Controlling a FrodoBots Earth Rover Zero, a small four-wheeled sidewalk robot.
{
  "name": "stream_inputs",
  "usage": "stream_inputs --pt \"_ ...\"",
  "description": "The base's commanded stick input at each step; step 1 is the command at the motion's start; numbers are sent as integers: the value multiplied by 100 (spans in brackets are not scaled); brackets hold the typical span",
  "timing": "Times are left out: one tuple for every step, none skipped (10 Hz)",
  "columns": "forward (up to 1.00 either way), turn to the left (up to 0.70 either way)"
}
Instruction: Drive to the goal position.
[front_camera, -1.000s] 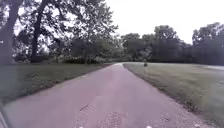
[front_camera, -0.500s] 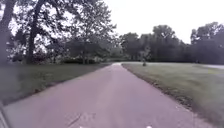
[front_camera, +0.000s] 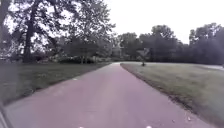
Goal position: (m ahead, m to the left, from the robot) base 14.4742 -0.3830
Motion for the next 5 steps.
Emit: stream_inputs --pt "70 0" --pt "70 0" --pt "70 0" --pt "70 0" --pt "70 0"
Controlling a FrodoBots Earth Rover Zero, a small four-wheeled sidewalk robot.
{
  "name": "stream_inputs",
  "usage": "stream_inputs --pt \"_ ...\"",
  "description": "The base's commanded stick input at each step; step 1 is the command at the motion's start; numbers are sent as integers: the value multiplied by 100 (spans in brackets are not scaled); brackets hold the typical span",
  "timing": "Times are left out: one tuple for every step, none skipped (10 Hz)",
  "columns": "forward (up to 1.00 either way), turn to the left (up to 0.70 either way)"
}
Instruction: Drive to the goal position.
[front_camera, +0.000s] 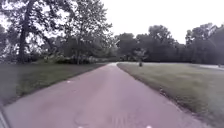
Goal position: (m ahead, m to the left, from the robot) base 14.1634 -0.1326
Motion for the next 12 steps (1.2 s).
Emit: stream_inputs --pt "70 0" --pt "70 0" --pt "70 0" --pt "70 0" --pt "70 0" --pt "70 0" --pt "70 0" --pt "70 0" --pt "70 0" --pt "70 0" --pt "70 0" --pt "70 0"
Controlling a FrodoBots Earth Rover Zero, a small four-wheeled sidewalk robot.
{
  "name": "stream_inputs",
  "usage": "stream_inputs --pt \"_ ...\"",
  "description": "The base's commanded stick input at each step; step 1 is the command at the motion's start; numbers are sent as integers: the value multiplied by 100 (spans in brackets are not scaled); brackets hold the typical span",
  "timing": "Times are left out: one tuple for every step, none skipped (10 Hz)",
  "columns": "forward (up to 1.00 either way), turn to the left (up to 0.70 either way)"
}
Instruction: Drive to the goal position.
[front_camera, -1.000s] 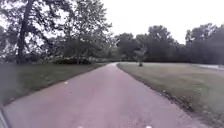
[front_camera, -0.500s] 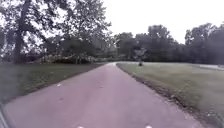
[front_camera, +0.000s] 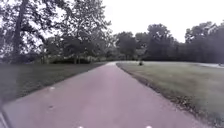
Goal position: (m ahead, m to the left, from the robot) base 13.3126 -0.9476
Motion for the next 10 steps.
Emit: stream_inputs --pt "70 0" --pt "70 0" --pt "70 0" --pt "70 0" --pt "70 0" --pt "70 0" --pt "70 0" --pt "70 0" --pt "70 0" --pt "70 0"
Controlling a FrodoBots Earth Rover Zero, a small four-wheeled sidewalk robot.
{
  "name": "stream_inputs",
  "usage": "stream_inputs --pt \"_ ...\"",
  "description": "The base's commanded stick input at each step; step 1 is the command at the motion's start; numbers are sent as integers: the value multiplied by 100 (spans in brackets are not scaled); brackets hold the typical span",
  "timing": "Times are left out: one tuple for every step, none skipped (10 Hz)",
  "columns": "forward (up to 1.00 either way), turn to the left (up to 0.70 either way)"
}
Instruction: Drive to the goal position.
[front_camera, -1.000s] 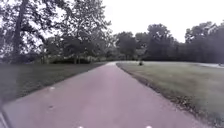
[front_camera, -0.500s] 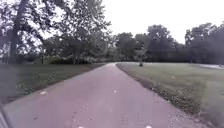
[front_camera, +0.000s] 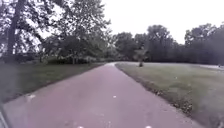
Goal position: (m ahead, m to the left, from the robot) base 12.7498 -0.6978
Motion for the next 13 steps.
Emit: stream_inputs --pt "70 0" --pt "70 0" --pt "70 0" --pt "70 0" --pt "70 0" --pt "70 0" --pt "70 0" --pt "70 0" --pt "70 0" --pt "70 0" --pt "70 1" --pt "70 4" --pt "70 9"
